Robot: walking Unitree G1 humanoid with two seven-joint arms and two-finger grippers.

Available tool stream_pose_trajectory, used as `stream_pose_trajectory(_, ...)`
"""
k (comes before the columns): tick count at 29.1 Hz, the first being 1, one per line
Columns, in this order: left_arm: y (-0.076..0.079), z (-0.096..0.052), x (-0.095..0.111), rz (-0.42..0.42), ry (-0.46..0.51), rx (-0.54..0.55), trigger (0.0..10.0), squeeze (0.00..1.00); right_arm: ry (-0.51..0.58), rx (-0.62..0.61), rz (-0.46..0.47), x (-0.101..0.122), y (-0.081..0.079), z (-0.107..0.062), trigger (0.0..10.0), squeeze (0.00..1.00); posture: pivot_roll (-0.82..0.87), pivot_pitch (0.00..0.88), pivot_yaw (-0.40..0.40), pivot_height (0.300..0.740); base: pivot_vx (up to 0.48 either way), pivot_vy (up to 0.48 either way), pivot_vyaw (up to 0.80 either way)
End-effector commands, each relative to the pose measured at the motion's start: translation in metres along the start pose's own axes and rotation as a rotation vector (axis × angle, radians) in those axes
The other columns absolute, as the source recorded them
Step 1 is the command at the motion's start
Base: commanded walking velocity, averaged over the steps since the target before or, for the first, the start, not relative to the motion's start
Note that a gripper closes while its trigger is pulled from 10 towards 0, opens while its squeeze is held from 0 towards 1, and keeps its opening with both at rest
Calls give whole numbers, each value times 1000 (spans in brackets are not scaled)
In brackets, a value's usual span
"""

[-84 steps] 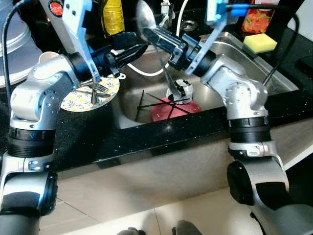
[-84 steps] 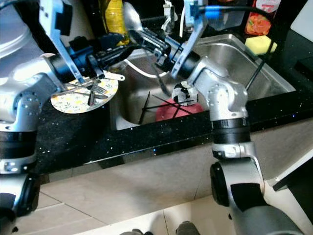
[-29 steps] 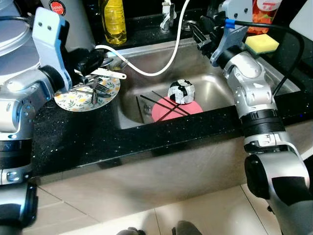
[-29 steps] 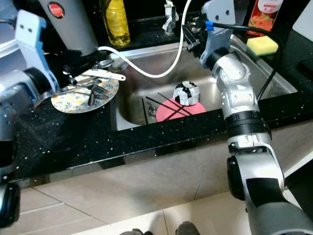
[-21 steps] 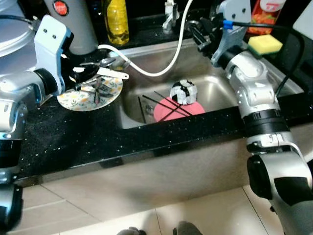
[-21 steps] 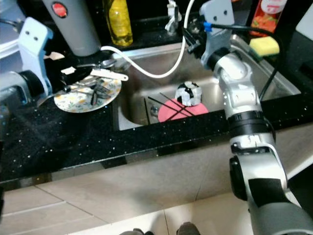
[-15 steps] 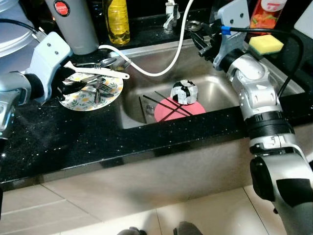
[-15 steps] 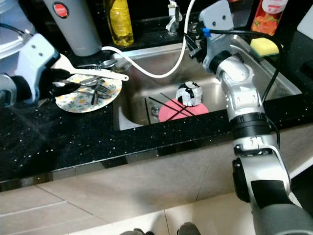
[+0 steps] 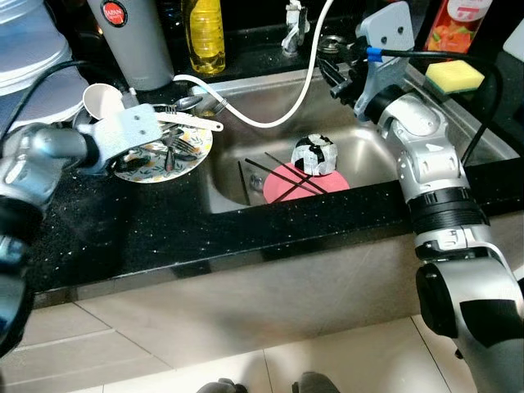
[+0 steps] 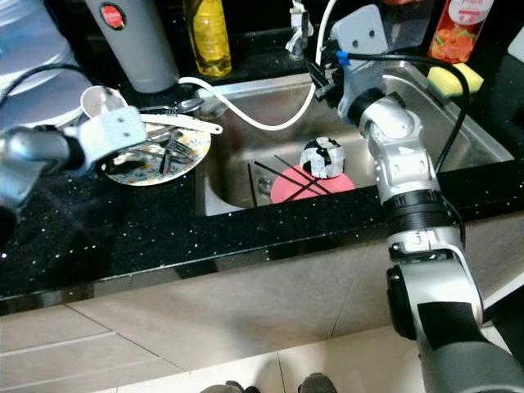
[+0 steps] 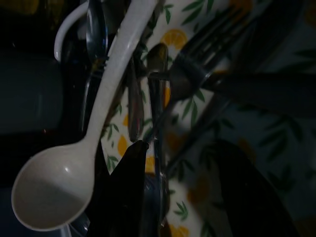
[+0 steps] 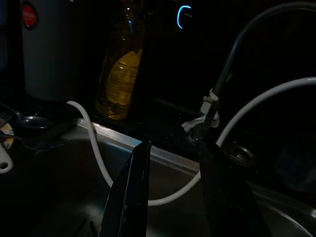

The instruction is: Kitchen organization

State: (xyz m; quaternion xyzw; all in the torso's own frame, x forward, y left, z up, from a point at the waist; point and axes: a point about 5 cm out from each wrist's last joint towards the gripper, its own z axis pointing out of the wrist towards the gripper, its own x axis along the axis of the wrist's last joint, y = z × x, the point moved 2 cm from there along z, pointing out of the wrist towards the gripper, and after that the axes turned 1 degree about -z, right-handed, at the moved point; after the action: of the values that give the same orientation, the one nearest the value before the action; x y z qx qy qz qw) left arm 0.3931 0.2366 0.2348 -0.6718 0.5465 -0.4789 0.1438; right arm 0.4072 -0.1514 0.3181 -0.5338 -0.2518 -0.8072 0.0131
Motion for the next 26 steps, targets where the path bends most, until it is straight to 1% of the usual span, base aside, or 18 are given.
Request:
stream_pose_trajectory(1,17,16,-6,29,-44,-58,10000,0,11,7,8,3,-3,-1,10000,0,-99,92,89,740,0,0,0)
stream_pose_trajectory(4,23,27,0,70,-33,-52,10000,0,13,3,7,3,-2,-3,10000,0,-104,93,88,740,0,0,0)
stream_pose_trajectory(5,25,29,-1,73,-33,-54,9686,0,12,2,7,3,-2,-3,10000,0,-110,94,90,740,0,0,0)
stream_pose_trajectory(7,26,30,-1,77,-34,-56,9686,0,12,2,6,3,-1,-3,10000,0,-111,93,90,740,0,0,0)
stream_pose_trajectory(8,28,32,-2,89,-38,-60,3961,0,12,1,6,3,-1,-3,10000,0,-112,93,90,740,0,0,0)
stream_pose_trajectory(9,31,33,-5,106,-44,-69,0,0,13,0,5,4,-1,-4,10000,0,-114,92,90,740,0,0,0)
stream_pose_trajectory(12,38,33,-15,146,-60,-94,0,0,16,-5,5,5,0,-4,10000,0,-111,92,89,740,0,0,0)
stream_pose_trajectory(17,37,32,-16,138,-51,-85,0,0,17,-5,8,5,0,-4,10000,0,-107,92,87,740,0,0,0)
stream_pose_trajectory(19,31,30,-16,155,-40,-53,0,0,18,-4,12,6,0,-3,10000,0,-103,90,85,740,0,0,0)
stream_pose_trajectory(24,25,25,-14,148,-14,-32,0,0,21,0,16,6,-1,-2,10000,0,-98,88,82,740,0,0,0)
stream_pose_trajectory(26,19,21,-12,156,5,-17,0,0,23,1,17,7,-2,-2,10000,0,-98,88,79,740,0,0,0)
